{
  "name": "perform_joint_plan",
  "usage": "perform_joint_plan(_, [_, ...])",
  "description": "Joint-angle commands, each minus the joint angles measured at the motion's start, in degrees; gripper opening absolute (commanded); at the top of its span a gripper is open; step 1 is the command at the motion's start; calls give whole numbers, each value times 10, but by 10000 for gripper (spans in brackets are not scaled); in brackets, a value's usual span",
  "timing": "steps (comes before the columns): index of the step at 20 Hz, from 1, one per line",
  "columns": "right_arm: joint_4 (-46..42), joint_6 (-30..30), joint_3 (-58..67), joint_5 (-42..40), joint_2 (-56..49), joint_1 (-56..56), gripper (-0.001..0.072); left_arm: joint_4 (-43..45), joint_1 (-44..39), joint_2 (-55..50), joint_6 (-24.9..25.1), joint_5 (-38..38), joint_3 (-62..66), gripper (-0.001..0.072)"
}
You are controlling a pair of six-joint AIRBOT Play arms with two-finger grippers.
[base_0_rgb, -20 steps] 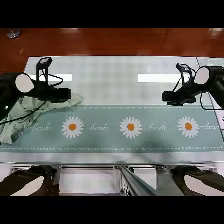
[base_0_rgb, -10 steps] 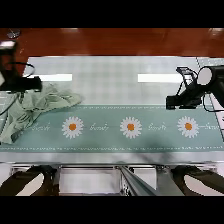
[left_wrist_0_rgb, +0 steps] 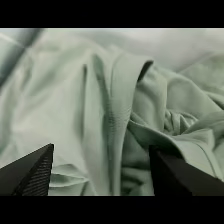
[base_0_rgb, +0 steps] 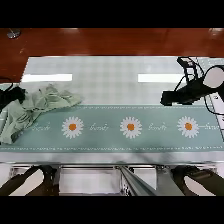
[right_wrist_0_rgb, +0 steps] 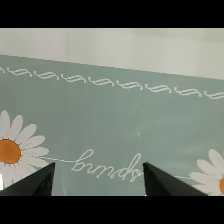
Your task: Fold the shirts.
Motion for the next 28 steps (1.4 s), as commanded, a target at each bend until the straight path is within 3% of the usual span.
perform_joint_plan(1, [3, 23, 0, -10, 5, 8, 626, -79, 15, -99, 19, -13, 0, 703])
perform_joint_plan(6, [22, 28, 0, -14, 5, 8, 625, -162, 15, -162, 59, -26, 16, 680])
perform_joint_plan(8, [22, 28, 0, -15, 5, 8, 625, -167, 15, -154, 77, -31, 33, 24])
perform_joint_plan(11, [27, 28, 0, -14, 5, 8, 626, -239, 7, -123, 144, -59, 83, 32])
perform_joint_plan(15, [58, 9, 0, 9, 24, 8, 625, -467, -9, -30, 264, -70, 185, 32])
perform_joint_plan(19, [45, 19, 0, 7, 104, 8, 625, -484, -58, 57, 256, -72, 283, 32])
perform_joint_plan(23, [46, 34, 0, 11, 195, 8, 625, -491, -112, 99, 216, -72, 381, 32])
perform_joint_plan(26, [46, 45, 0, 31, 261, 8, 624, -589, -177, 101, 221, -49, 446, 32])
perform_joint_plan(28, [46, 52, 0, 28, 297, 8, 624, -593, -243, 100, 222, -10, 475, 32])
